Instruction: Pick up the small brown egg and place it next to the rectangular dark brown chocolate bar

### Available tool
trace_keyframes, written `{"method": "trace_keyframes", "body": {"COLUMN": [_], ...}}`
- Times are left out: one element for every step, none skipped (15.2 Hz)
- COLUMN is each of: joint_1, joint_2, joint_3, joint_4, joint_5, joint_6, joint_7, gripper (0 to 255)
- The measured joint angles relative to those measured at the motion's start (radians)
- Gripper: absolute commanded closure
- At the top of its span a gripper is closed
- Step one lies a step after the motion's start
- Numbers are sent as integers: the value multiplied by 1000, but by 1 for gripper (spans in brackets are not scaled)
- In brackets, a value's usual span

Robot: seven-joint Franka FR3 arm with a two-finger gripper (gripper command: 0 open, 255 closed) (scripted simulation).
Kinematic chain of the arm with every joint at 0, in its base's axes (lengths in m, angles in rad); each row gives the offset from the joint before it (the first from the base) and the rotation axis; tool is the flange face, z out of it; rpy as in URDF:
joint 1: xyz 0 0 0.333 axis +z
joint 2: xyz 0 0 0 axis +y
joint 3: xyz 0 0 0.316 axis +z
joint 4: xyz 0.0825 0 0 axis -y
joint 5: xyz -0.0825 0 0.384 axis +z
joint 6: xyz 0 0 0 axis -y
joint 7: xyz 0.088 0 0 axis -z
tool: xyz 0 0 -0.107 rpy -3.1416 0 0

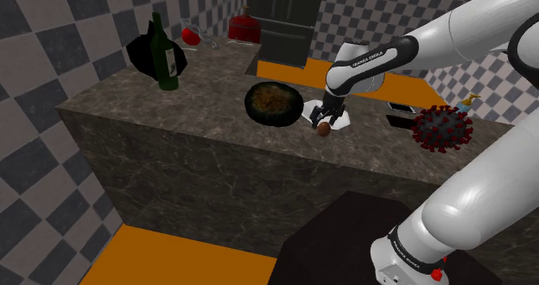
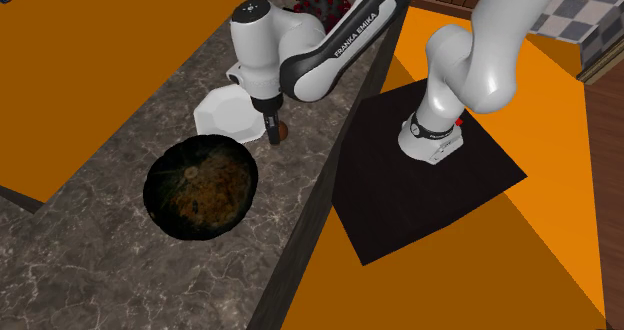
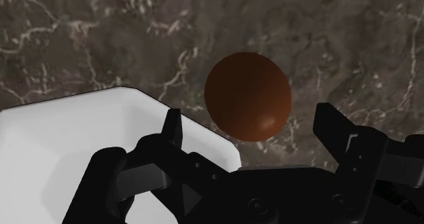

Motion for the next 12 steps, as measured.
{"method": "trace_keyframes", "body": {"joint_1": [-1,0,0,0,0,0,0,0,0,0,0,0], "joint_2": [8,12,14,14,15,15,16,16,16,15,15,15], "joint_3": [-1,-1,-1,-1,-1,-1,-1,-1,-1,-1,-1,-1], "joint_4": [-5,-6,-7,-7,-7,-7,-7,-7,-7,-7,-7,-7], "joint_5": [2,3,4,4,5,5,5,5,5,5,5,5], "joint_6": [12,17,20,21,22,23,23,23,23,23,23,23], "joint_7": [-3,-4,-4,-4,-5,-5,-5,-5,-5,-5,-5,-5], "gripper": [0,0,0,0,0,0,0,255,255,255,255,255]}}
